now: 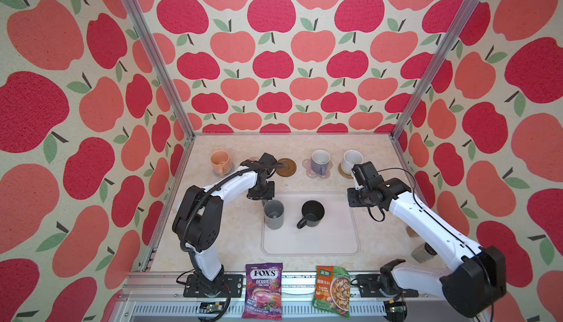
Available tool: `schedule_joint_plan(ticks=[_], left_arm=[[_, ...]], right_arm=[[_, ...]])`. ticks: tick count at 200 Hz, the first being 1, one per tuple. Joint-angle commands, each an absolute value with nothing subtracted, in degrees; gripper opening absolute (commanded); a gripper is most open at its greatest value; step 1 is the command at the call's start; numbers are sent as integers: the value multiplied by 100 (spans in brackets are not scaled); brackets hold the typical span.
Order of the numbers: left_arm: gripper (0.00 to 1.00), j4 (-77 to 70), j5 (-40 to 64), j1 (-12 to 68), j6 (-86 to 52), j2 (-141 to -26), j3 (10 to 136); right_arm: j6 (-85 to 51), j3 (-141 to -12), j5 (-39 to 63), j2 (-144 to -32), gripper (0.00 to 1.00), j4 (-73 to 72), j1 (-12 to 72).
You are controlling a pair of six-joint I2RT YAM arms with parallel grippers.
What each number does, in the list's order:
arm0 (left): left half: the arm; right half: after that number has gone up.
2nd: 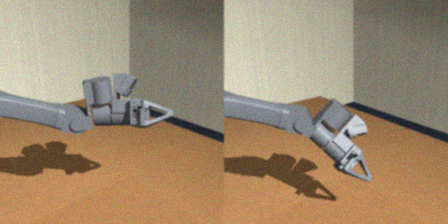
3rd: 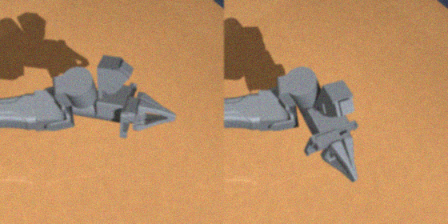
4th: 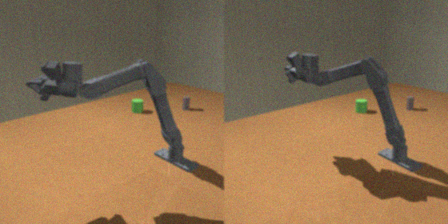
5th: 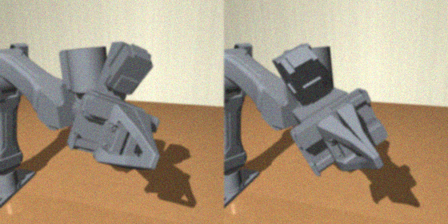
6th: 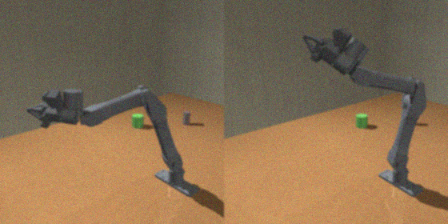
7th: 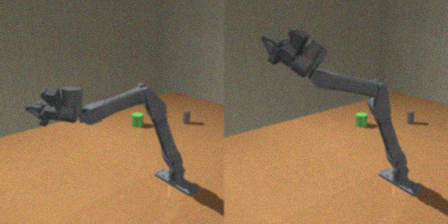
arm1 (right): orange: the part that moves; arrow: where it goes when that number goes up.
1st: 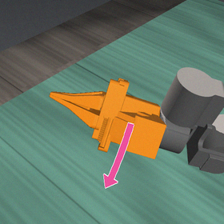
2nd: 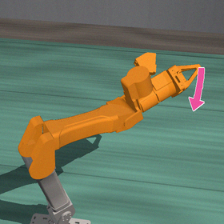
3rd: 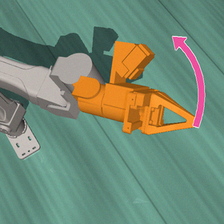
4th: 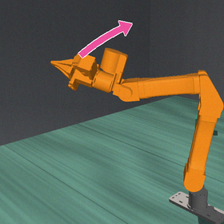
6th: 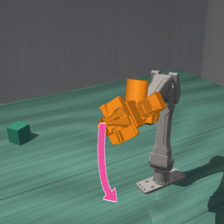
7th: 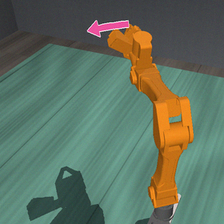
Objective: Place cups on coasters
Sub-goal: Rotate the cup on the tray.
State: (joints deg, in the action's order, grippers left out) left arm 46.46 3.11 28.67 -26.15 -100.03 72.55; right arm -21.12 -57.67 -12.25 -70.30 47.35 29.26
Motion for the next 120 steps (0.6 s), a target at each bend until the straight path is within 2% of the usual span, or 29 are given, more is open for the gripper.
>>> schedule_joint_plan(ticks=[1,120], left_arm=[[39,4772,360,2847,-2748,-9728,7077],[39,4835,422,2807,-2922,-8814,6119]], right_arm=[[-2190,-5946,-1125,-7021,44,4735,2944],[-2310,-5950,-1037,-6970,44,4728,2944]])
